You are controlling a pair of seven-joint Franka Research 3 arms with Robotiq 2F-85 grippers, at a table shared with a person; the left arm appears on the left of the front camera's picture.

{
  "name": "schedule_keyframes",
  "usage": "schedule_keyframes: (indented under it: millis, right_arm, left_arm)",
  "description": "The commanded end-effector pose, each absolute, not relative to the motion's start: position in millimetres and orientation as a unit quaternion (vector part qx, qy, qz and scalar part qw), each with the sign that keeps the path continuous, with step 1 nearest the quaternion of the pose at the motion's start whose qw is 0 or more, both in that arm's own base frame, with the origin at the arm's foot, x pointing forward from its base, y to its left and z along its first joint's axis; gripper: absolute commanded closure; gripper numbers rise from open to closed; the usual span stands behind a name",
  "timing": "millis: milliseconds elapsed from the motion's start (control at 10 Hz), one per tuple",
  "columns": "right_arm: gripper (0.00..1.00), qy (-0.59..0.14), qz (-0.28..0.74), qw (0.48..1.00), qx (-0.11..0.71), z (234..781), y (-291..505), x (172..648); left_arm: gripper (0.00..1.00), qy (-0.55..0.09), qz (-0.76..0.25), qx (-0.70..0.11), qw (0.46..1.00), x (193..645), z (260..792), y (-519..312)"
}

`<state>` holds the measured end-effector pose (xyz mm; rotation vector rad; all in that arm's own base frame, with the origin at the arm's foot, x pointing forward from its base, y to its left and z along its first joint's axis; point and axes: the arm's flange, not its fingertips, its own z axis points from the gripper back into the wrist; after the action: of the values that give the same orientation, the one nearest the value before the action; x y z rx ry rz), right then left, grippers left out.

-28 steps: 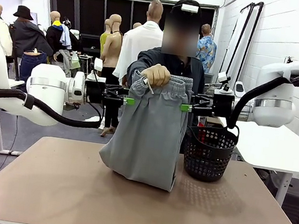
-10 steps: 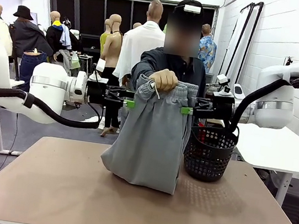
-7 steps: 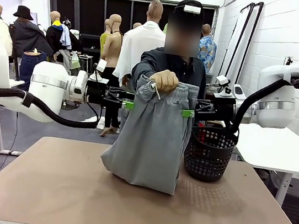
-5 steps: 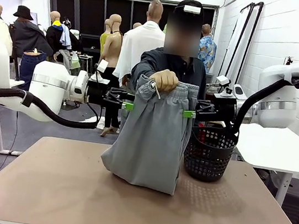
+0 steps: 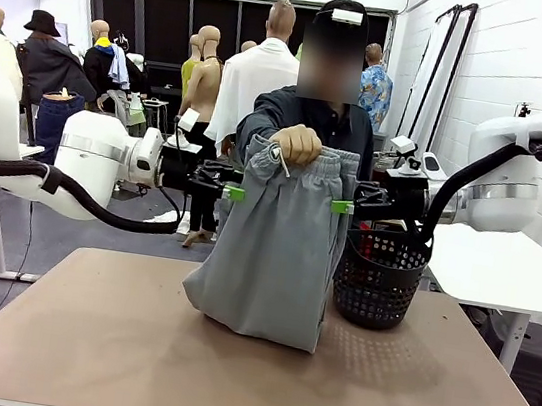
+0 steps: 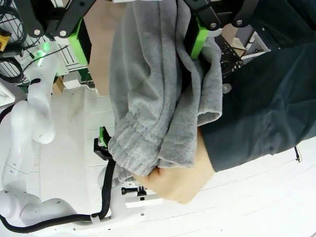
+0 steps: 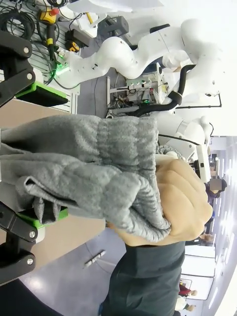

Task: Fold the training pants.
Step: Release the ends of the Training pants and then grab the overlapped ends.

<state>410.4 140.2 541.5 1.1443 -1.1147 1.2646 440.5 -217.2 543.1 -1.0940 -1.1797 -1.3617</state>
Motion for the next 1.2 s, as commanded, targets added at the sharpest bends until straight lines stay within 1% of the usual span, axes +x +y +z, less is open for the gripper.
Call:
schedule_keyframes:
  millis: [0, 200, 400, 800, 1100]
  right_arm:
    - [0.0, -0.454, 0.523, 0.529, 0.49, 539.7, 146.7, 399.0]
    - [0.0, -0.449, 0.524, 0.53, 0.493, 539.2, 152.5, 395.4]
    - [0.0, -0.468, 0.508, 0.532, 0.49, 537.8, 158.8, 393.3]
    - [0.0, -0.496, 0.489, 0.526, 0.488, 533.0, 168.9, 397.2]
    - [0.0, -0.493, 0.493, 0.527, 0.486, 531.8, 172.3, 402.2]
  left_arm:
    - [0.0, -0.465, -0.57, -0.464, 0.494, 441.0, 546.2, -222.3]
    - [0.0, -0.462, -0.573, -0.466, 0.49, 437.8, 546.9, -224.9]
    - [0.0, -0.466, -0.569, -0.464, 0.494, 437.9, 546.2, -229.5]
    - [0.0, -0.507, -0.554, -0.429, 0.502, 434.3, 550.1, -225.4]
    - [0.0, -0.539, -0.54, -0.408, 0.501, 429.8, 558.3, -208.3]
